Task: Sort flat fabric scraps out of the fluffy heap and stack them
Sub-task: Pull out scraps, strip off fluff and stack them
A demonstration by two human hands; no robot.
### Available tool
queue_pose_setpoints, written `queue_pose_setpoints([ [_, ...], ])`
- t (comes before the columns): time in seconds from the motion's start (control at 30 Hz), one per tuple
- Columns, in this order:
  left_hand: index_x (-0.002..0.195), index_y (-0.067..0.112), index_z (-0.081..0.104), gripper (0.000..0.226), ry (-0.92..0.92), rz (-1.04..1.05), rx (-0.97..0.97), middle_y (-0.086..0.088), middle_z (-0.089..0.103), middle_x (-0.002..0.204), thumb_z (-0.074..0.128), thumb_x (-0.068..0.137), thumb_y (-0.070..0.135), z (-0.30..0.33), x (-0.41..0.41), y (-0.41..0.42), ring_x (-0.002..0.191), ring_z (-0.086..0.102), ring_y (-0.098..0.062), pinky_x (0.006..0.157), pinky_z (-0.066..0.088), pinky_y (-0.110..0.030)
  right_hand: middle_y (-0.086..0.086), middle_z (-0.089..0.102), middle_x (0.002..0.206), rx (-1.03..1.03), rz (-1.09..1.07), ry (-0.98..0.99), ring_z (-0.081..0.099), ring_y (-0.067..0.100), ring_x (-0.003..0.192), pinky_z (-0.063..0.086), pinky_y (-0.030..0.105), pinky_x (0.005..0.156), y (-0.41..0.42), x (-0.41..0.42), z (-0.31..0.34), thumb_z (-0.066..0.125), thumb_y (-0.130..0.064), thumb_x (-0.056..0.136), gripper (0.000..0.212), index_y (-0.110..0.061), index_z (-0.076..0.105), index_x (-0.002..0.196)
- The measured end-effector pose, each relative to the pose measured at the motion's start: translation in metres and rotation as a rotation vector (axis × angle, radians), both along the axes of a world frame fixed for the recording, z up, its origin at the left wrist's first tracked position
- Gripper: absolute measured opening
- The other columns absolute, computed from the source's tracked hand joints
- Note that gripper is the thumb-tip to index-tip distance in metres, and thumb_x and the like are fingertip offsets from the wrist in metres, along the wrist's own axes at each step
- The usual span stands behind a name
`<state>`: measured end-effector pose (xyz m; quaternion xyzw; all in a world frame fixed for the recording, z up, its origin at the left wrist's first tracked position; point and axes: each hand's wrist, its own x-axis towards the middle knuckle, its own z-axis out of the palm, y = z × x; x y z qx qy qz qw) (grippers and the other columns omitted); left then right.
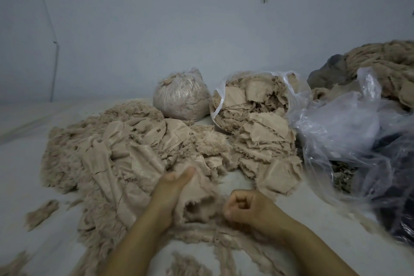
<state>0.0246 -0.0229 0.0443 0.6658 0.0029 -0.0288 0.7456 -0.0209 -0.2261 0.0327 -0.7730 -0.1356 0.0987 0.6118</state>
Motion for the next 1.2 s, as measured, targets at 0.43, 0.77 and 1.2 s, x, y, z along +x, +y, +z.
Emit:
queue_pose_setpoints([
  [0.43, 0.087, -0.001, 0.061, 0.041, -0.212, -0.110, 0.180, -0.014, 0.060, 0.078, 0.050, 0.093, 0.038, -0.009, -0.010, -0.028, 0.072, 0.054, -0.023, 0.068, 0.043, -0.037, -0.006, 0.037, 0.040, 0.345, -0.751, -0.132, 0.030, 0.007, 0.037, 0.026, 0.016, 0.035, 0.004, 0.010, -0.003, 0.054, -0.024, 0.096, 0.036, -0.015, 0.047, 0.062],
  [0.77, 0.063, 0.015, 0.049, 0.036, -0.323, -0.216, 0.342, 0.006, 0.049, 0.058, 0.051, 0.091, 0.037, -0.007, -0.017, -0.035, 0.057, 0.045, -0.008, 0.057, 0.038, -0.025, -0.001, 0.052, 0.055, 0.346, -0.475, -0.116, 0.047, 0.012, 0.054, 0.039, 0.021, 0.048, 0.026, 0.006, -0.005, 0.062, -0.017, 0.090, 0.034, -0.020, 0.053, 0.058],
  [1.2, 0.064, 0.016, 0.057, 0.037, -0.210, -0.004, 0.276, 0.006, 0.034, 0.039, 0.051, 0.092, 0.041, -0.013, 0.000, -0.005, 0.033, 0.027, -0.006, 0.034, 0.024, -0.016, 0.000, 0.066, 0.072, 0.491, -0.834, -0.202, 0.057, 0.017, 0.069, 0.044, 0.028, 0.062, -0.030, 0.019, 0.019, 0.061, -0.024, 0.091, 0.018, -0.019, 0.067, 0.076],
])
